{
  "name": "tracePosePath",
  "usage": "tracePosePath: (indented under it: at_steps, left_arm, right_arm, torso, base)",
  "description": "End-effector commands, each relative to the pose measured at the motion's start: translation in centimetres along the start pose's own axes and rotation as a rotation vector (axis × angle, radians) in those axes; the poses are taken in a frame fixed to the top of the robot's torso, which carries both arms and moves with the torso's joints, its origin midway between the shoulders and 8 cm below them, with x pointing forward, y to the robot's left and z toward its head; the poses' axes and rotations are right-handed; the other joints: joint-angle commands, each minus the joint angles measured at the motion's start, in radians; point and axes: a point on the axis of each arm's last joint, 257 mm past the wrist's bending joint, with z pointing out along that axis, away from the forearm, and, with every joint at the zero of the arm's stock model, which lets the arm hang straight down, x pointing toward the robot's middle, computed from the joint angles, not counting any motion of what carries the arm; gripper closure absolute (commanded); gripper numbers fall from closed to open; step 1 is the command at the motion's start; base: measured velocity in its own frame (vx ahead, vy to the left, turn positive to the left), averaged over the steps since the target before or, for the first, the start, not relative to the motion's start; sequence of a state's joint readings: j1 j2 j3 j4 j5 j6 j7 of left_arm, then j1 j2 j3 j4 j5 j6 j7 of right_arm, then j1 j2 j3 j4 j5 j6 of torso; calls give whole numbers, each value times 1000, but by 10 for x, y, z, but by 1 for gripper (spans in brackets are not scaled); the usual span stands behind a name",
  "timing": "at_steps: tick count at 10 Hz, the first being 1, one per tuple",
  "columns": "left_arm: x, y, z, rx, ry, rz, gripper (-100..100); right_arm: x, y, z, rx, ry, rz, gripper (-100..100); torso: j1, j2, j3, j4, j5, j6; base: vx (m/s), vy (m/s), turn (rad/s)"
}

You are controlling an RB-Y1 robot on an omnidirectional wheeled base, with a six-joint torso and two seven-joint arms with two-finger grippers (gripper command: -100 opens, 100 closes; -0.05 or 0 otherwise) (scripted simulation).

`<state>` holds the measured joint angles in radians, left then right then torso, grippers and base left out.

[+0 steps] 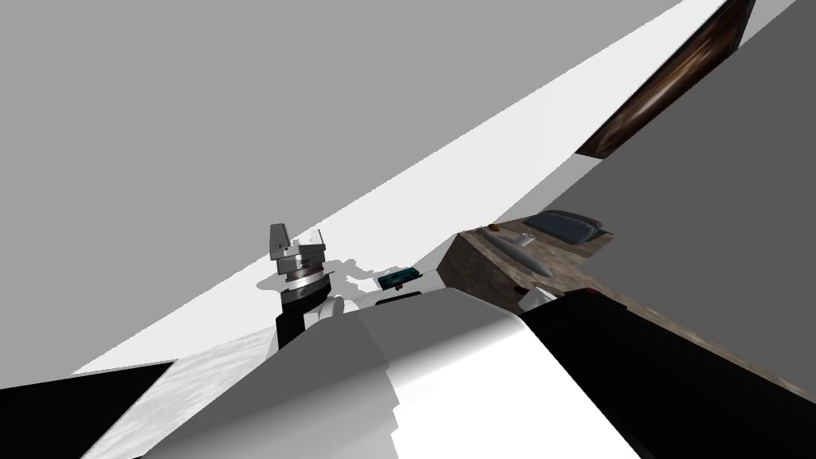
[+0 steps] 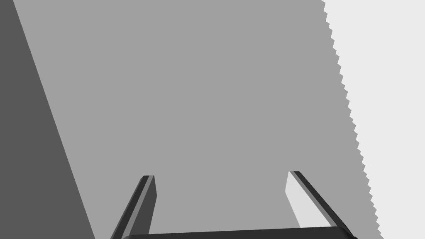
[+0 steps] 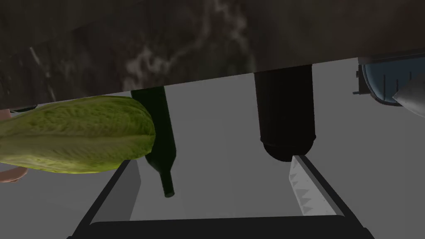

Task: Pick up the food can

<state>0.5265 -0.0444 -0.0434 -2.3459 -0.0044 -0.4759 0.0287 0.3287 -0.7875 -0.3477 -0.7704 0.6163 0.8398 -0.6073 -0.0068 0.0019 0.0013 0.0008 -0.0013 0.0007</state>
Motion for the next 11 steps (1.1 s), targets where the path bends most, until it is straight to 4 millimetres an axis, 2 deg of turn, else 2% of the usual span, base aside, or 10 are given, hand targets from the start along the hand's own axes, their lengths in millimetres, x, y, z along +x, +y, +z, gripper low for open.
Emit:
tracePosePath:
  at_steps: [1,2,3,4,6,7,11]
  left_arm:
    - [0,0,0,0,0,0,0]
    - [0,0,0,0,0,0,0]
    - [0,0,0,0,0,0,0]
    - [0,0,0,0,0,0,0]
    - [0,0,0,0,0,0,0]
    - [0,0,0,0,0,0,0]
    - [0,0,0,0,0,0,0]
  right_arm:
    - [-15,-16,6,32,-58,-68,-100]
    - [-18,-14,6,24,-69,-81,-100]
    - [-27,-25,9,41,-102,-123,-100]
    - [-28,-24,9,37,-107,-129,-100]
    - [-43,-41,12,63,-168,-211,-100]
    - [-43,-40,12,61,-171,-215,-100]
    - [-59,-65,14,92,-247,-336,-100]
  torso:
    - [0,0,0,0,0,0]
    - [-2,-1,0,0,-1,-1]
    - [-1,-1,-1,0,-1,0]
    - [-1,-1,-1,0,0,0]
    - [1,0,0,0,0,0]
    - [-2,-1,0,0,0,0]
    - [-2,1,1,0,-1,0]
  base:
    - [29,-124,225]
    - [33,-103,79]
    - [27,-96,95]
    - [13,-77,53]
    - [15,-97,123]
    - [5,-105,53]
    - [-16,-116,83]
